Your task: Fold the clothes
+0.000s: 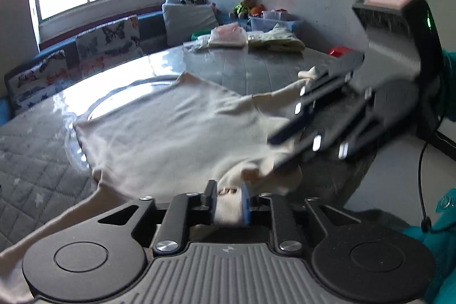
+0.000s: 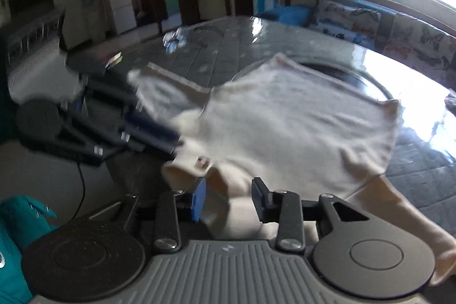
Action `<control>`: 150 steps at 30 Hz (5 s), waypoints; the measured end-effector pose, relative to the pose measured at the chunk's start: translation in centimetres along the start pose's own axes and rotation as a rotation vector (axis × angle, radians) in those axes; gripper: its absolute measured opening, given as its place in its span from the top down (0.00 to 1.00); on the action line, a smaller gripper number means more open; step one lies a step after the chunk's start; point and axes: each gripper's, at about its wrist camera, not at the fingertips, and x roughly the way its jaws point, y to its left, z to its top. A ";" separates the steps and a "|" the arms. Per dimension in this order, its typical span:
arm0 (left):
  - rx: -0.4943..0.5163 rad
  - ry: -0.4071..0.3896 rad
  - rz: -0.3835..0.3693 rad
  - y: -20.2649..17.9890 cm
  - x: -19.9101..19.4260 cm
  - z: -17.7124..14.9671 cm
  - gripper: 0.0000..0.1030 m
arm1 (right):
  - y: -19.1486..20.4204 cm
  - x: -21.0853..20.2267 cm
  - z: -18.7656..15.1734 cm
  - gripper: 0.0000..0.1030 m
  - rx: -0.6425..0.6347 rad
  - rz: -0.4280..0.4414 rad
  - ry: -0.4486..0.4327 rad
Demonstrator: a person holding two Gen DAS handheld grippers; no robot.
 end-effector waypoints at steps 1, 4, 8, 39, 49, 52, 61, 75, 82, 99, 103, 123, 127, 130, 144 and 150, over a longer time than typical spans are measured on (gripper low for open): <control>0.008 0.003 0.002 -0.2 0.5 0.0 0.72 | 0.3 0.3 -0.1 0.67 -0.013 -0.014 0.009; 0.022 0.023 0.013 -0.7 2.2 0.0 0.69 | 0.8 1.2 -0.7 0.85 -0.036 -0.066 0.041; 0.038 0.024 0.025 -1.1 3.5 -0.3 0.75 | 0.6 0.2 -0.9 0.97 -0.037 -0.079 0.017; 0.044 0.004 -0.018 -1.4 3.6 -1.0 0.94 | 0.6 -0.2 -1.8 0.97 -0.074 -0.056 0.021; 0.088 0.014 -0.069 -2.0 2.8 -1.2 0.92 | -1.1 -1.1 -1.0 0.87 0.038 -0.034 -0.049; 0.061 -0.041 -0.048 -1.1 1.8 0.2 0.92 | -2.3 -0.2 -1.3 0.87 0.094 -0.056 -0.041; -0.070 -0.036 0.019 0.6 5.6 3.1 0.89 | -1.9 -0.2 -2.7 0.84 0.074 -0.031 -0.017; -0.077 0.001 -0.145 -3.8 8.9 3.0 0.85 | -14.5 -5.5 -3.8 0.71 0.386 -0.675 -0.104; -0.040 0.015 -0.183 -5.4 9.3 2.1 0.75 | -18.0 -3.9 -6.4 0.70 0.480 -0.725 -0.014; -0.039 0.008 -0.200 -5.6 9.6 2.1 0.62 | -16.8 -8.0 -6.4 0.98 0.510 -0.794 -0.220; -0.038 0.006 -0.206 -5.6 9.6 2.0 0.59 | -16.0 -11.3 -6.8 0.98 0.527 -0.841 -0.329; -0.019 0.015 -0.196 -6.1 9.4 2.1 0.55 | -20.0 -4.4 -8.0 0.75 0.544 -0.711 -0.142; -0.026 0.016 -0.203 -6.0 9.3 2.0 0.52 | -20.9 -4.3 -8.8 0.70 0.565 -0.762 -0.130; -0.028 0.017 -0.208 -6.0 9.1 1.9 0.51 | -21.1 -5.0 -9.2 0.67 0.592 -0.800 -0.119; -0.148 -0.054 -0.059 -1.8 3.5 1.0 0.45 | -9.9 -3.6 -3.7 0.50 0.194 -0.435 -0.140; -0.181 -0.017 -0.025 0.1 2.4 -0.9 0.47 | -5.5 -0.1 -1.2 0.47 0.015 -0.270 -0.106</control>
